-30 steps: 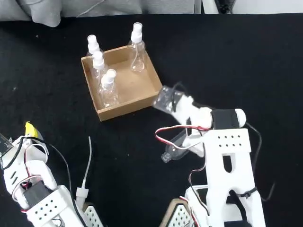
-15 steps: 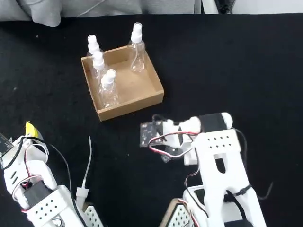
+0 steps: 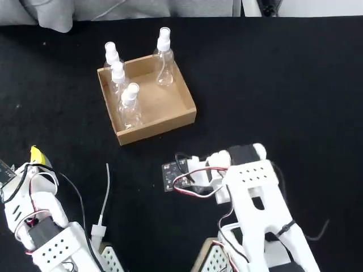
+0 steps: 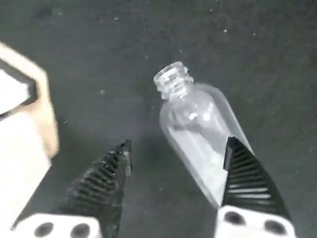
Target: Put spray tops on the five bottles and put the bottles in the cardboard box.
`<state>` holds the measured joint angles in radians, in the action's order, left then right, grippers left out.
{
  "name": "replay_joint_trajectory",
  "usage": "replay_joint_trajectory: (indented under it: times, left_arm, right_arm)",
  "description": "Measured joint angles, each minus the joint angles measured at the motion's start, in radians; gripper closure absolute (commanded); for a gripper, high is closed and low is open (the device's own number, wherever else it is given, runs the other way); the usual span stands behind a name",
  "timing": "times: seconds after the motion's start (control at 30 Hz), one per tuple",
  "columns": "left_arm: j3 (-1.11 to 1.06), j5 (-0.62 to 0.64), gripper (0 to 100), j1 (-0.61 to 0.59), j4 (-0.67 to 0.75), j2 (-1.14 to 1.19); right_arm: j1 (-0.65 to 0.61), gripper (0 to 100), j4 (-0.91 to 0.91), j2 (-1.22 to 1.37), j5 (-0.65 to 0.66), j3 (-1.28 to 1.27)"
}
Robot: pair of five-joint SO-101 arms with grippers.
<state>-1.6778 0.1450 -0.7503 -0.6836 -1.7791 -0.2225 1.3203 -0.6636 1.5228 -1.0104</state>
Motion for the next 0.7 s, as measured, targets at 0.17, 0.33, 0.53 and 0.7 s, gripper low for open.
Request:
replay_joint_trajectory:
  times: [0.17, 0.33, 0.53, 0.7]
  left_arm:
    - [0.000, 0.000, 80, 0.000, 0.000, 0.000]
    - [0.000, 0.000, 80, 0.000, 0.000, 0.000]
    - [0.000, 0.000, 80, 0.000, 0.000, 0.000]
    - [0.000, 0.000, 80, 0.000, 0.000, 0.000]
  right_arm:
    - [0.000, 74.7, -0.112, 0.000, 0.000, -0.081]
    - [0.000, 74.9, -0.209, 0.000, 0.000, -0.149]
    - [0.000, 75.0, -0.296, 0.000, 0.000, -0.209]
    - [-0.002, 75.0, -0.328, 0.000, -0.069, -0.216]
